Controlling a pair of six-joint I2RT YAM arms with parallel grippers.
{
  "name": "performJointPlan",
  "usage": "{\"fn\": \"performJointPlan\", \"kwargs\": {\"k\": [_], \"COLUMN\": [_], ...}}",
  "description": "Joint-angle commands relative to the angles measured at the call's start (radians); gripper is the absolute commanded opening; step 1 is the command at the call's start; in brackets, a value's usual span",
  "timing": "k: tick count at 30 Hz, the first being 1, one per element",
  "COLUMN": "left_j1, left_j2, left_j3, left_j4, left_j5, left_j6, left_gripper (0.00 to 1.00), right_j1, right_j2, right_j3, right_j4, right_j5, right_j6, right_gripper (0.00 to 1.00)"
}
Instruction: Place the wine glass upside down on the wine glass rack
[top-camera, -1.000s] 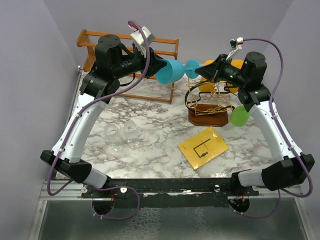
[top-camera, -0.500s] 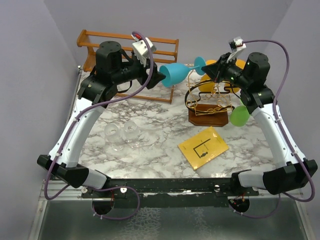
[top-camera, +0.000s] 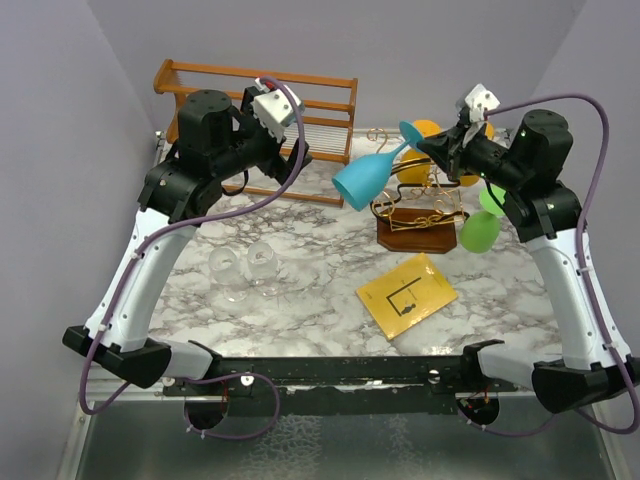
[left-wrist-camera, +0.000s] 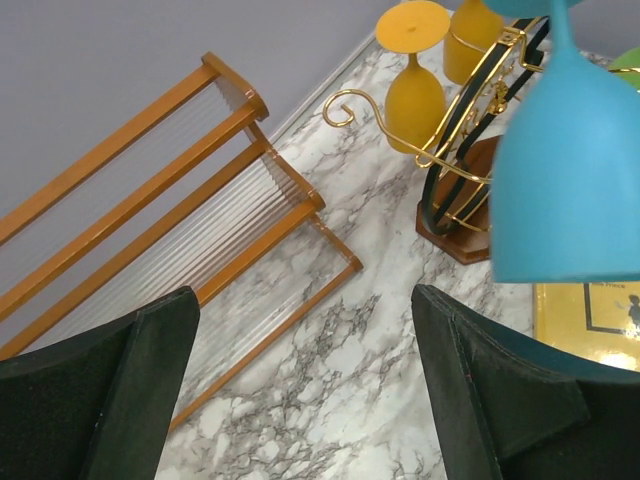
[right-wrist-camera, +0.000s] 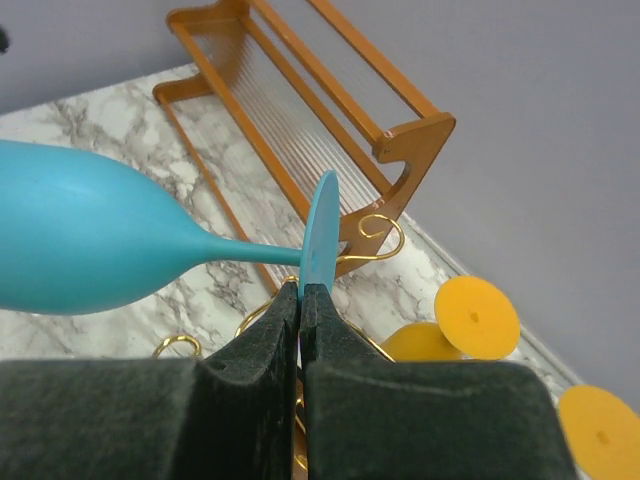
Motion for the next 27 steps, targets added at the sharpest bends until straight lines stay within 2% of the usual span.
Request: {"fn": "performJointPlan", "kwargs": {"k": [1,10,15,22,27], "left_j1": [0.007,0.013,0.013,0.016,0.019], "left_j2": [-0.031,-0.032,-0.030,-0.029,-0.024], "left_j3": [-0.022,-0.044,-0.058,-0.084,-0.086], "left_j4": [0.018,0.026,0.037,0.051,0.059], "left_j5": [-0.079,-0.088,-0.079,-0.087,-0.083], "left_j6": [-0.006,-0.010,-0.014,-0.005,0.000], "left_gripper": [0.92,0.97,0.97,0.97,0.97], "right_j1": [0.002,0.002,0.003,0.003,0.003], "right_j2": [-0.054,-0.102,-0.130,-0.156,-0.173], "right_j3": [0.043,0.098,0.120,0.130,0.121], "right_j4": [-0.175,-0.409,-0.568,-0.677,-0.692], "right_j5": [-0.125,-0.217,-0.285,-0.226,-0.149], "right_j6": [-0.265,-0.442,-0.625,-0.750,-0.790], "right_gripper": [0.01,0.01,0.01,0.01,0.01]}}
